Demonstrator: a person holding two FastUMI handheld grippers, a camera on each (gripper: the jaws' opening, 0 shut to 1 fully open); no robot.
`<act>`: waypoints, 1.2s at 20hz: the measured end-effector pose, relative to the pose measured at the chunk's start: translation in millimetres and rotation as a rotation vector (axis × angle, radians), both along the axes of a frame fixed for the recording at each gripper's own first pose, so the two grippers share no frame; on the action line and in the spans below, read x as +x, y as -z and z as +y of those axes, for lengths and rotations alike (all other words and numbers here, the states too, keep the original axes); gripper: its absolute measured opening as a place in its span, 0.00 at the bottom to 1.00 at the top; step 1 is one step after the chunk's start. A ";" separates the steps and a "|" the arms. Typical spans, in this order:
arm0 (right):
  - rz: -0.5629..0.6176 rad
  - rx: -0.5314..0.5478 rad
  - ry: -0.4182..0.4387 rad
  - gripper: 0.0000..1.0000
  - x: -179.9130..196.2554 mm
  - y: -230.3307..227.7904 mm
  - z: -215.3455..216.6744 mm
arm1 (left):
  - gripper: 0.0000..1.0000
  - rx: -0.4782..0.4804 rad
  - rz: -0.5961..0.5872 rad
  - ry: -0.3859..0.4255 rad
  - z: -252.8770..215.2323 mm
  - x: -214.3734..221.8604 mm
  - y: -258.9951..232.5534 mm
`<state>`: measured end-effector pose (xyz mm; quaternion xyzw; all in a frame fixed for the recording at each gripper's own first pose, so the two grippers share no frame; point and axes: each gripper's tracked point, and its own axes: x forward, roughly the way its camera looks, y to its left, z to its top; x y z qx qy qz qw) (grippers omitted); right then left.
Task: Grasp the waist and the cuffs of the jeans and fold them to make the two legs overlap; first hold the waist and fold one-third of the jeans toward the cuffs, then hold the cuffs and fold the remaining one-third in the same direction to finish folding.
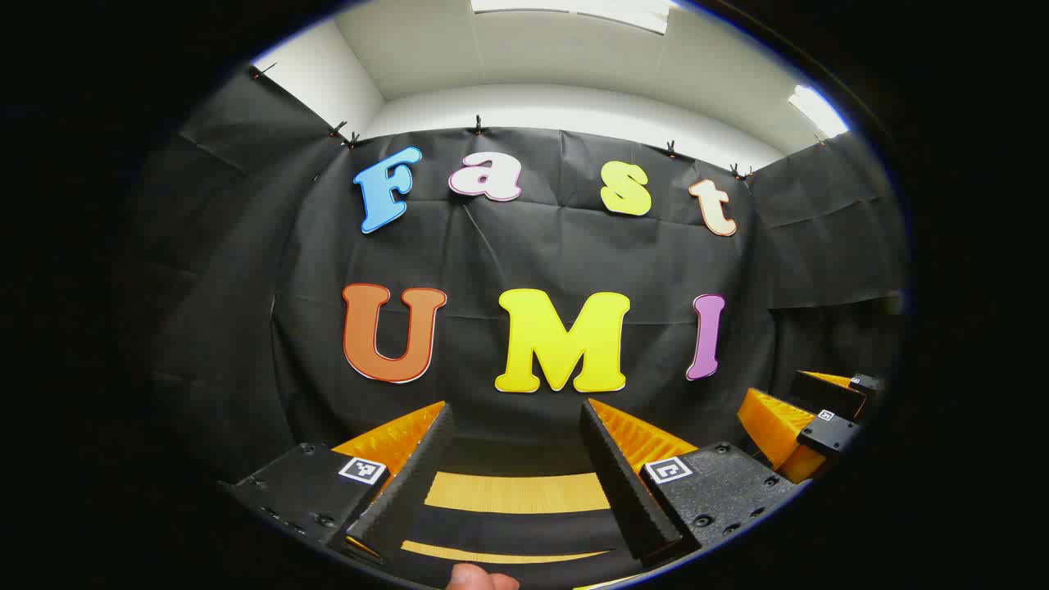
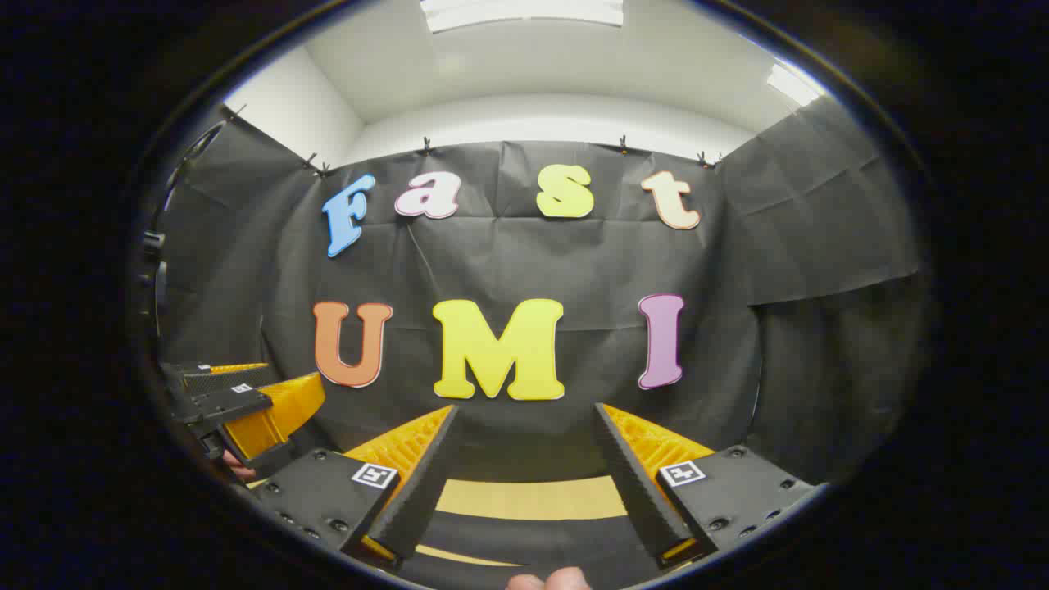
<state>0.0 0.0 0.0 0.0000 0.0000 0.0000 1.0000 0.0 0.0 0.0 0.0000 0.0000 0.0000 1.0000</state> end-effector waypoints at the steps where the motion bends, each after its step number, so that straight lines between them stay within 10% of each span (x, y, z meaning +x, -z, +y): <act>1: 0.001 -0.005 0.000 0.96 0.7 0.2 0.3 | 0.90 -0.001 0.003 -0.003 1.0 0.2 2.4; 24: 0.082 -0.024 0.050 0.96 13.0 40.4 -43.2 | 0.90 -0.009 0.056 -0.037 14.7 15.5 37.9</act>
